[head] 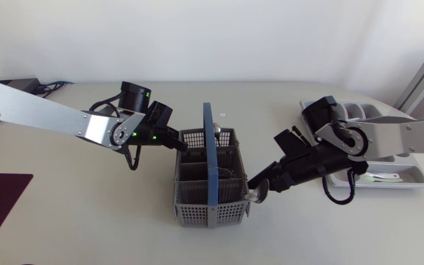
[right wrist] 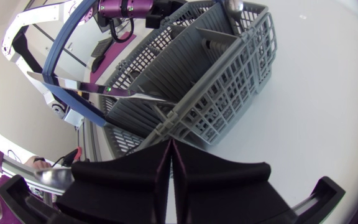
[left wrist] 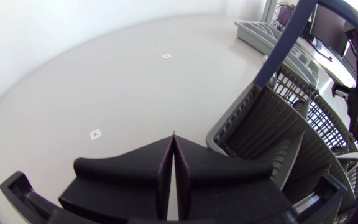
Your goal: Sort the cutlery from the basket into the organizer compartments.
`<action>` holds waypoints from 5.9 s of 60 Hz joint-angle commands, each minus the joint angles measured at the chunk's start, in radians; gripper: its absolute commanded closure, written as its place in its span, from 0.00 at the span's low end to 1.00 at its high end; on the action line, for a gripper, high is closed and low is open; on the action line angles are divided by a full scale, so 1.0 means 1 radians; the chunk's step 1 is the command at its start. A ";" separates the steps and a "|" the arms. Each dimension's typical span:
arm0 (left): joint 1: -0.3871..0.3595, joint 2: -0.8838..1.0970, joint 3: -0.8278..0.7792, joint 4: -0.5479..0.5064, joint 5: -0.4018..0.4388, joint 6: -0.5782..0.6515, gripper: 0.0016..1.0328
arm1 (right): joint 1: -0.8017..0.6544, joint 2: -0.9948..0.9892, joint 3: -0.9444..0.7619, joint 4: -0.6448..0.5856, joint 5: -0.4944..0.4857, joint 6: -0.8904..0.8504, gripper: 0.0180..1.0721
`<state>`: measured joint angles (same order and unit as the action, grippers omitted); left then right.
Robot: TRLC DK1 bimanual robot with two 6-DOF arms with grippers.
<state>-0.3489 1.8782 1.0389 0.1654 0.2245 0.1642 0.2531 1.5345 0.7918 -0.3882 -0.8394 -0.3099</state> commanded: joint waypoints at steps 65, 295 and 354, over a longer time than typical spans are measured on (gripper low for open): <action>-0.302 -0.857 -0.505 -0.624 0.338 0.218 0.97 | -0.164 0.365 0.465 0.216 0.203 0.086 0.95; 0.380 -0.669 -0.321 -0.431 0.578 0.357 0.84 | 0.025 -0.393 -0.103 0.037 0.442 0.005 0.70; 0.240 -0.659 -0.214 -0.828 0.665 0.903 0.67 | 0.060 -0.361 -0.123 0.026 0.373 -0.006 0.53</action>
<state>-0.1001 1.1954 0.7959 -0.6571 0.8852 0.9947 0.3008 1.1530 0.6983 -0.3634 -0.4553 -0.2996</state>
